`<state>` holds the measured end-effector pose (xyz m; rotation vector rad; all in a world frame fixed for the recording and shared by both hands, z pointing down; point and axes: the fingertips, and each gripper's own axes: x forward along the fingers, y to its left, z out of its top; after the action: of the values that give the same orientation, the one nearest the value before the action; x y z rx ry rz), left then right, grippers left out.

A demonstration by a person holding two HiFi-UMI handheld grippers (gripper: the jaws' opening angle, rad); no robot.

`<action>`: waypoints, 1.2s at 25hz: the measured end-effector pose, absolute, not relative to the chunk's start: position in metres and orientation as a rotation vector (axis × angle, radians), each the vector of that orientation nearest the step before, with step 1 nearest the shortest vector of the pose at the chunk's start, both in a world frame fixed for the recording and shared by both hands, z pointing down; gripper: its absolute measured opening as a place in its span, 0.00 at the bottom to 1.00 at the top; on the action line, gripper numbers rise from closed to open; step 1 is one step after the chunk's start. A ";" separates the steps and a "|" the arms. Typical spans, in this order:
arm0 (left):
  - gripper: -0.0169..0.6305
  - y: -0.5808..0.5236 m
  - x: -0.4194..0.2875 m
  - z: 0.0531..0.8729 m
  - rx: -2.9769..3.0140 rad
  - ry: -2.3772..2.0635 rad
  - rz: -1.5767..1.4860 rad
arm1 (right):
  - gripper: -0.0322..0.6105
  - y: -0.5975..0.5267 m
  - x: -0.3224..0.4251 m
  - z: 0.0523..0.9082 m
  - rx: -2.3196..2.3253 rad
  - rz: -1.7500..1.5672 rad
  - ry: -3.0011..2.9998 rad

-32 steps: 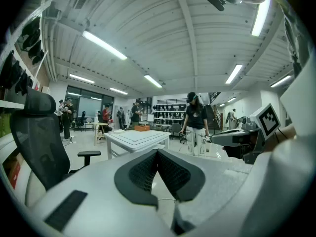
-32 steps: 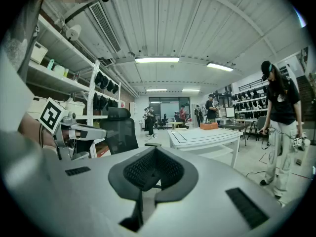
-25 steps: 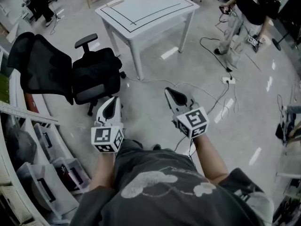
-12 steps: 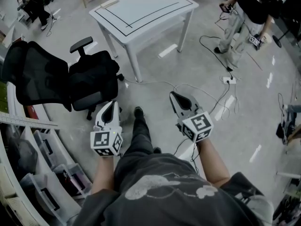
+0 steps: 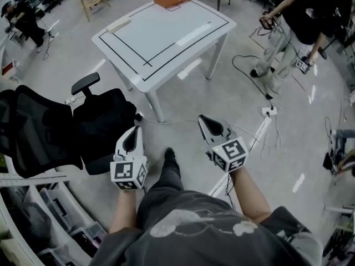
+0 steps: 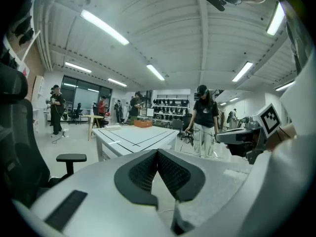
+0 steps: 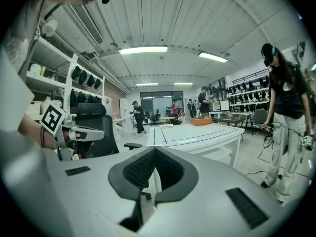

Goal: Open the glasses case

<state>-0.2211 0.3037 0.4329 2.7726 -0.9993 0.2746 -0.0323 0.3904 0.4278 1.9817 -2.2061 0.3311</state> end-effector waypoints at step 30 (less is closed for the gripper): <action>0.03 -0.031 -0.154 0.438 2.580 -1.262 0.280 | 0.05 -0.006 0.085 0.407 1.785 0.258 -2.359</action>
<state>-0.1536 -0.0315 0.4385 2.5796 -1.2622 0.2797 0.0849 -0.0058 0.4071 1.7850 -2.3592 0.2584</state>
